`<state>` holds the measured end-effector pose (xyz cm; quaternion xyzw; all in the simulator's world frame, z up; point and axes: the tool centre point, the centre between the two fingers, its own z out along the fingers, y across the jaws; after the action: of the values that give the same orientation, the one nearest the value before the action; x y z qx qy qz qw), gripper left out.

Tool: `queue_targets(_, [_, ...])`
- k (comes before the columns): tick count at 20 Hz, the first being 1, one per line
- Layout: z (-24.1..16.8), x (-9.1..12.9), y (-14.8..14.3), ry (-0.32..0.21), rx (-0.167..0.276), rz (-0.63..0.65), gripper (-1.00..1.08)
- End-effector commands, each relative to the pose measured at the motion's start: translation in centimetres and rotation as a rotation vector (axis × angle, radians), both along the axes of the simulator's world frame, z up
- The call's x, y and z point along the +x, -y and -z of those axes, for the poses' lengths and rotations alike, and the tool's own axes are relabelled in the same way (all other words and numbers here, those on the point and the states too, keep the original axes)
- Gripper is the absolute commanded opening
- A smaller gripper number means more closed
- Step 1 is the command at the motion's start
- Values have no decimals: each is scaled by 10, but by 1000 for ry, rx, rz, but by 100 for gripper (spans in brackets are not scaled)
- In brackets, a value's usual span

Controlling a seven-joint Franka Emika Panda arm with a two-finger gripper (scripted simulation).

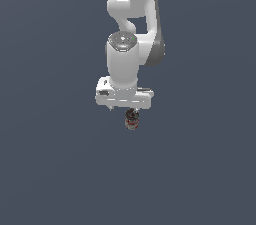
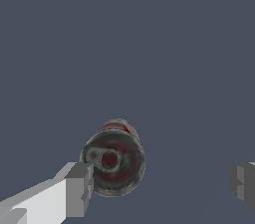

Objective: Pick up the object and move it to a goal position.

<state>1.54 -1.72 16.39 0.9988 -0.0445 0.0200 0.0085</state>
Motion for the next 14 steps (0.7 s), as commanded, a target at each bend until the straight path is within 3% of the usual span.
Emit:
queue_targets(1, [5,-2,-5,-4,4,38,100])
queue_targets(14, [31,-12,-30,-30,22,268,100])
